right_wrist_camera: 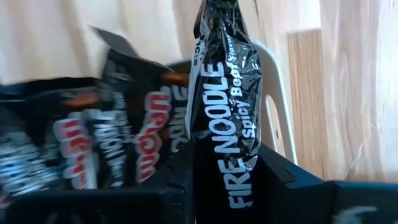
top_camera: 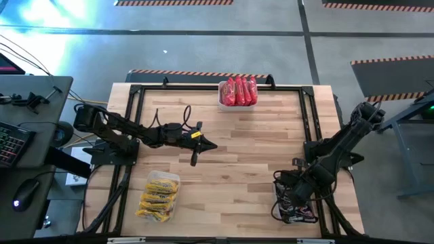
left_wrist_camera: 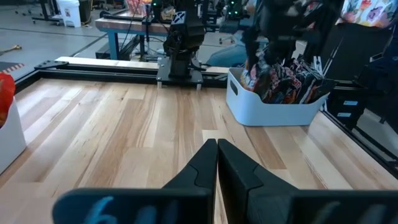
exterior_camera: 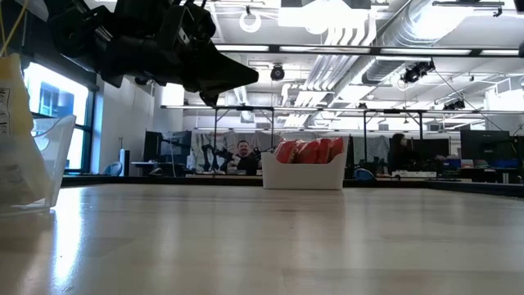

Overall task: Sort Maruchan noodles
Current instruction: Put the black noodle pack into the gray bin

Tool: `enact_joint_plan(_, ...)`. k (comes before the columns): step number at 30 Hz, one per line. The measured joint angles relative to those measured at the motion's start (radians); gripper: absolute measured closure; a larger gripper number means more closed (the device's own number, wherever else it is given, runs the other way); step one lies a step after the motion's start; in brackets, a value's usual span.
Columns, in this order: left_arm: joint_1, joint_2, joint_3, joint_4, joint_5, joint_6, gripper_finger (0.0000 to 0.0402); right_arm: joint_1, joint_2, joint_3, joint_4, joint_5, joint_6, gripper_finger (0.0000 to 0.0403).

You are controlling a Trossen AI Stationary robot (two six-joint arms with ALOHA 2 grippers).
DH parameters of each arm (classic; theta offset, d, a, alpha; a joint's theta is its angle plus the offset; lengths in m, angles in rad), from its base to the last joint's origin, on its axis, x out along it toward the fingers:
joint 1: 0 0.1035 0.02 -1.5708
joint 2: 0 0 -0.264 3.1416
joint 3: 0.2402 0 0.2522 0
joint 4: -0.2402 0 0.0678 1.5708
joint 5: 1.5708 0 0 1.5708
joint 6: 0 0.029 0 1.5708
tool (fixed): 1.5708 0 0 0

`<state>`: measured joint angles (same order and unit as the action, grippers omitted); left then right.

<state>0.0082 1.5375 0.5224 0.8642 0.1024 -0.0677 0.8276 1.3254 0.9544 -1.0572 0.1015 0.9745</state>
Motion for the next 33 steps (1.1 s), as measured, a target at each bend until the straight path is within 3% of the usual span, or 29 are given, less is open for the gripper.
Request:
enact_joint_plan(7,0.000,0.000,0.000,-0.001,0.000,-0.035,0.0398,-0.006,0.001,-0.074,0.020,-0.013,0.021,0.0280)
enact_joint_plan(12,0.000,0.000,0.000,-0.006,0.000,-0.036,0.0398,-0.027,0.001,-0.032,0.006,-0.011,0.015,0.0218)
enact_joint_plan(16,0.004,0.000,0.000,-0.006,0.000,-0.036,0.0398,-0.030,0.001,0.024,-0.008,-0.030,-0.009,0.0195)
enact_joint_plan(24,0.005,-0.039,0.001,-0.083,0.009,-0.035,0.0399,-0.030,0.001,0.059,0.011,-0.051,-0.011,0.0219)
enact_joint_plan(33,0.013,-0.216,0.001,-0.280,0.020,-0.003,0.0399,-0.051,0.001,0.059,0.000,-0.005,-0.072,0.0256)
